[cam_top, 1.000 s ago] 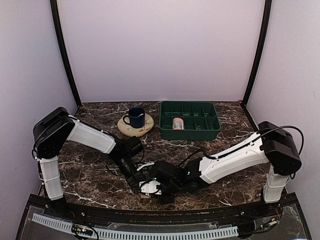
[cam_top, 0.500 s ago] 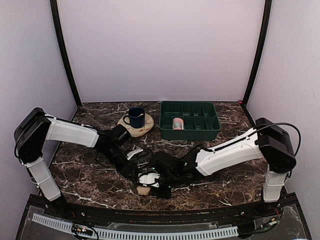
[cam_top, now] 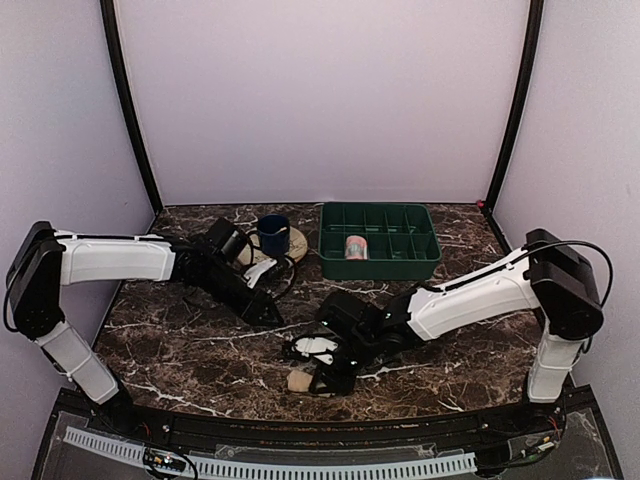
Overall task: Roll the socks
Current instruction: Pick up the sock from the center of the board.
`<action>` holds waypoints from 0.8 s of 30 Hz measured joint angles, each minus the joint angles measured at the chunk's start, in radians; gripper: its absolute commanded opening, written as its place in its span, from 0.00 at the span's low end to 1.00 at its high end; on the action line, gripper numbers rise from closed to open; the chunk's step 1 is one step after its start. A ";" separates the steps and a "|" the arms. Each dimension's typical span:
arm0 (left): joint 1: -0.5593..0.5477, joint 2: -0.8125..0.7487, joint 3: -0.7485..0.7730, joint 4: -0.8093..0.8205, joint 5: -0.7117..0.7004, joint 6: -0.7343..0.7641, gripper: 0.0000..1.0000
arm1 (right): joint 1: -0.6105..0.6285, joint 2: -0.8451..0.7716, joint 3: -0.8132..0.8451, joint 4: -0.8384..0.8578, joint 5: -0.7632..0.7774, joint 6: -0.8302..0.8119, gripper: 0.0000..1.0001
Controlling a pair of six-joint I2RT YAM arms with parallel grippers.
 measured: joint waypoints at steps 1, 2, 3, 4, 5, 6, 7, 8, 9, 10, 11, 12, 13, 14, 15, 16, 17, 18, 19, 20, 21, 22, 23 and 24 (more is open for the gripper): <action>0.000 0.000 0.013 0.005 -0.017 -0.004 0.40 | -0.009 -0.010 -0.006 -0.007 -0.011 0.021 0.00; 0.000 0.000 0.024 0.012 -0.032 -0.010 0.40 | -0.020 -0.023 -0.013 -0.015 -0.019 0.043 0.00; 0.000 0.001 0.041 0.023 -0.052 -0.015 0.40 | -0.032 -0.037 -0.020 -0.022 -0.025 0.063 0.00; 0.001 0.002 0.056 0.029 -0.068 -0.018 0.40 | -0.044 -0.052 -0.024 -0.028 -0.028 0.081 0.00; 0.001 0.005 0.075 0.038 -0.086 -0.023 0.41 | -0.062 -0.074 -0.027 -0.032 -0.036 0.110 0.00; 0.001 0.009 0.091 0.049 -0.101 -0.027 0.41 | -0.073 -0.089 -0.027 -0.034 -0.037 0.126 0.00; 0.002 0.016 0.111 0.062 -0.116 -0.032 0.41 | -0.088 -0.107 -0.028 -0.034 -0.037 0.145 0.00; 0.002 0.024 0.132 0.076 -0.134 -0.037 0.41 | -0.105 -0.132 -0.028 -0.035 -0.036 0.168 0.00; 0.002 0.032 0.147 0.087 -0.146 -0.041 0.41 | -0.119 -0.154 -0.028 -0.035 -0.032 0.187 0.00; 0.005 0.044 0.167 0.101 -0.160 -0.045 0.42 | -0.134 -0.176 -0.028 -0.035 -0.027 0.205 0.00; 0.005 0.055 0.184 0.112 -0.174 -0.048 0.42 | -0.148 -0.199 -0.028 -0.035 -0.018 0.224 0.00; 0.006 0.069 0.204 0.123 -0.188 -0.052 0.43 | -0.164 -0.222 -0.028 -0.035 -0.006 0.239 0.00; 0.007 0.085 0.224 0.132 -0.200 -0.056 0.43 | -0.183 -0.247 -0.028 -0.039 0.010 0.257 0.00; 0.008 0.098 0.241 0.138 -0.209 -0.061 0.43 | -0.201 -0.268 -0.026 -0.044 0.027 0.272 0.00; 0.008 0.118 0.265 0.148 -0.220 -0.067 0.44 | -0.220 -0.288 -0.021 -0.052 0.047 0.286 0.00; 0.008 0.134 0.283 0.157 -0.228 -0.071 0.44 | -0.234 -0.303 -0.013 -0.061 0.063 0.296 0.00; 0.008 0.151 0.302 0.165 -0.235 -0.074 0.44 | -0.251 -0.314 -0.003 -0.069 0.082 0.306 0.00; 0.008 0.171 0.322 0.173 -0.242 -0.079 0.44 | -0.269 -0.324 0.012 -0.077 0.105 0.317 0.00; 0.008 0.192 0.343 0.184 -0.248 -0.086 0.45 | -0.283 -0.330 0.026 -0.082 0.124 0.325 0.00; 0.008 0.207 0.357 0.191 -0.254 -0.090 0.45 | -0.299 -0.333 0.043 -0.089 0.148 0.332 0.00; 0.008 0.226 0.375 0.197 -0.261 -0.097 0.46 | -0.315 -0.335 0.066 -0.094 0.170 0.339 0.00; 0.008 0.243 0.390 0.202 -0.267 -0.101 0.47 | -0.328 -0.335 0.087 -0.100 0.191 0.343 0.00; 0.009 0.261 0.404 0.209 -0.275 -0.109 0.48 | -0.341 -0.335 0.112 -0.110 0.217 0.347 0.00; 0.010 0.278 0.416 0.217 -0.282 -0.116 0.48 | -0.356 -0.334 0.140 -0.123 0.241 0.352 0.00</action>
